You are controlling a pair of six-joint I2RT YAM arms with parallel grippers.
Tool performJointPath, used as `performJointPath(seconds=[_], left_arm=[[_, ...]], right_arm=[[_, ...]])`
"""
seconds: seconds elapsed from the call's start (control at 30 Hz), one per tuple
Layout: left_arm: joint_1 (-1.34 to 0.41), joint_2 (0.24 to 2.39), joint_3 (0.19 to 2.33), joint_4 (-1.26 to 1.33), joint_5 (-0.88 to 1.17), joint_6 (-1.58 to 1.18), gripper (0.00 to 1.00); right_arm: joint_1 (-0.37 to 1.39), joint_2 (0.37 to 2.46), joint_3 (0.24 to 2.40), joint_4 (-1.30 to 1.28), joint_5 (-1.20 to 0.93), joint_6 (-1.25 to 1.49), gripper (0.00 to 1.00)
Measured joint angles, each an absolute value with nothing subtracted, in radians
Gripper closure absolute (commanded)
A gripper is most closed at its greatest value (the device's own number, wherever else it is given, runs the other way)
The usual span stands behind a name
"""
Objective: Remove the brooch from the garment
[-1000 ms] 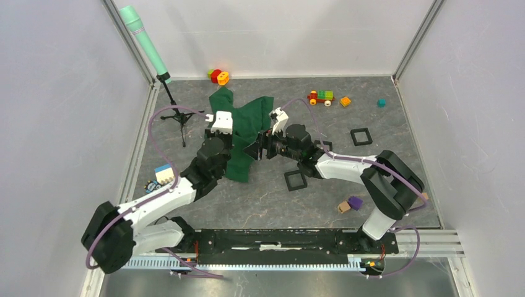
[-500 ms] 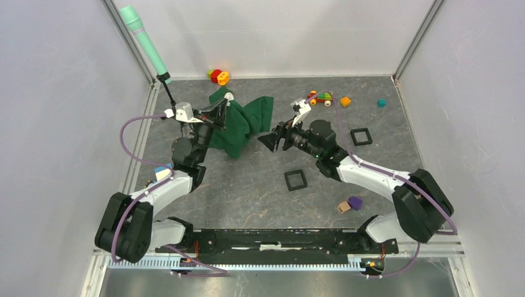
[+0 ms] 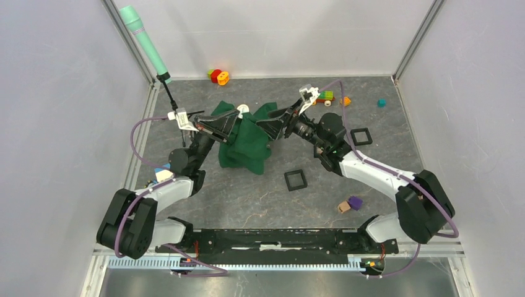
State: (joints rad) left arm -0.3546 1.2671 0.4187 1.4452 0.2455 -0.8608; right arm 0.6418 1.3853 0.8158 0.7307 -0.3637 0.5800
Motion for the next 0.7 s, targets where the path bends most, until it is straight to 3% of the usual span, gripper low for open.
performJointPath(seconds=[0.3, 0.5, 0.57, 0.7], left_arm=[[-0.355, 1.246, 0.418, 1.47, 0.302, -0.917, 0.98], [-0.355, 1.22, 0.418, 1.42, 0.318, -0.927, 0.98], [-0.355, 1.169, 0.427, 1.285, 0.313, -0.914, 0.98], [-0.361, 1.019, 0.601, 0.668, 0.205, -0.8, 0.98]], right_arm=[[0.638, 1.53, 0.9, 0.889, -0.432, 0.782, 0.27], [0.638, 1.552, 0.9, 0.948, -0.468, 0.837, 0.25], [0.638, 1.551, 0.9, 0.948, -0.474, 0.824, 0.22], [0.639, 1.531, 0.887, 0.889, -0.463, 0.758, 0.22]])
